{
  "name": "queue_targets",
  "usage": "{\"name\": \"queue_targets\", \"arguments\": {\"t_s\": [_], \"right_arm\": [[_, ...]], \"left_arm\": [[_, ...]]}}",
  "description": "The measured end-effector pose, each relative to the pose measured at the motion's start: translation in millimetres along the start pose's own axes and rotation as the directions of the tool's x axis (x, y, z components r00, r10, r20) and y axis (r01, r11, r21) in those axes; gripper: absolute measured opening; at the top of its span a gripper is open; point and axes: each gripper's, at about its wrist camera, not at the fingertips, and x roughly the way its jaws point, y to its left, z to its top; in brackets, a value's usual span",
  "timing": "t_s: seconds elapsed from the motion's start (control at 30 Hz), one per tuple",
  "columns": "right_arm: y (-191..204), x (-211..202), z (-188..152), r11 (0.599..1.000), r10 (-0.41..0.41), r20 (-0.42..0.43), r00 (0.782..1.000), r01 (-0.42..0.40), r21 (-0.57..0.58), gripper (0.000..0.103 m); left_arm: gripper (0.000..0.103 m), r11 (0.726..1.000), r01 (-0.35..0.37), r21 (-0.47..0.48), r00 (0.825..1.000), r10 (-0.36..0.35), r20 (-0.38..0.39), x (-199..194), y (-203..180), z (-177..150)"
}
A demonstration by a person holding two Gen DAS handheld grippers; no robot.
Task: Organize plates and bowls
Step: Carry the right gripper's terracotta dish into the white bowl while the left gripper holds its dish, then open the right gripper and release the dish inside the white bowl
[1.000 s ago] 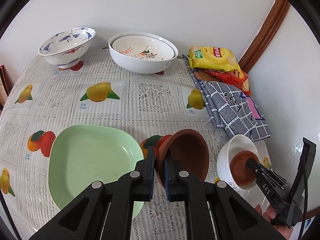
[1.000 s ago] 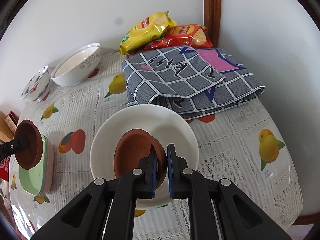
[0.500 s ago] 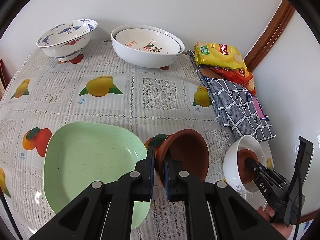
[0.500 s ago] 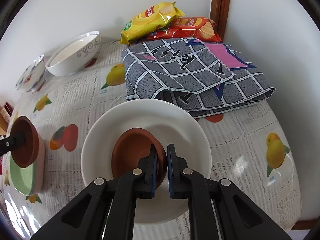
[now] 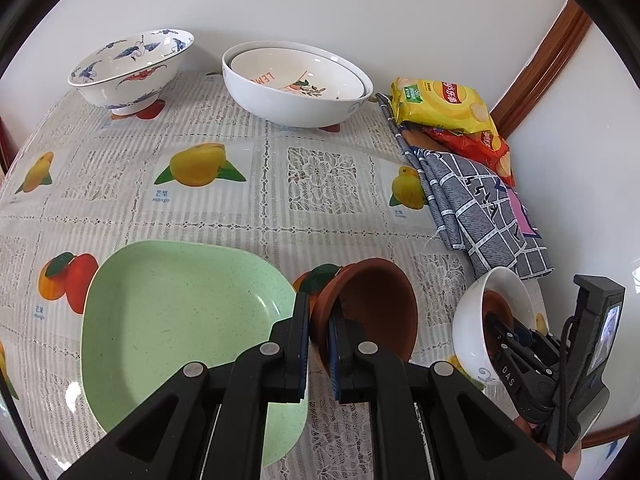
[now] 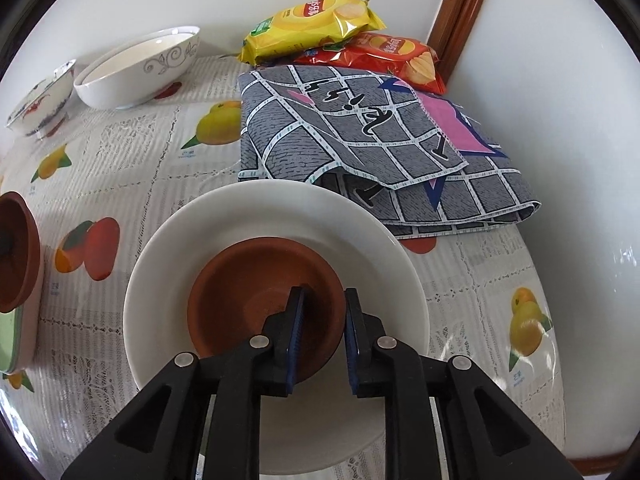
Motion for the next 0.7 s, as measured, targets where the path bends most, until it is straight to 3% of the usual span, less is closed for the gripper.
{"name": "queue_targets", "arguments": {"t_s": [0.3, 0.5, 0.7], "right_arm": [[-1, -4, 3, 1.0, -0.012, -0.011, 1.0, 0.012, -0.018, 0.03], [-15, -31, 4, 0.997, 0.07, 0.046, 0.996, -0.072, 0.035, 0.033], [-42, -66, -3, 0.994, 0.075, 0.117, 0.99, -0.084, 0.075, 0.036]], "left_arm": [[0.009, 1.0, -0.002, 0.005, 1.0, 0.002, 0.007, -5, -2, -2], [0.009, 1.0, 0.02, 0.022, 1.0, -0.02, 0.015, -15, -15, -6], [0.009, 0.997, 0.054, 0.059, 0.998, -0.056, 0.032, -26, -44, -11]]}}
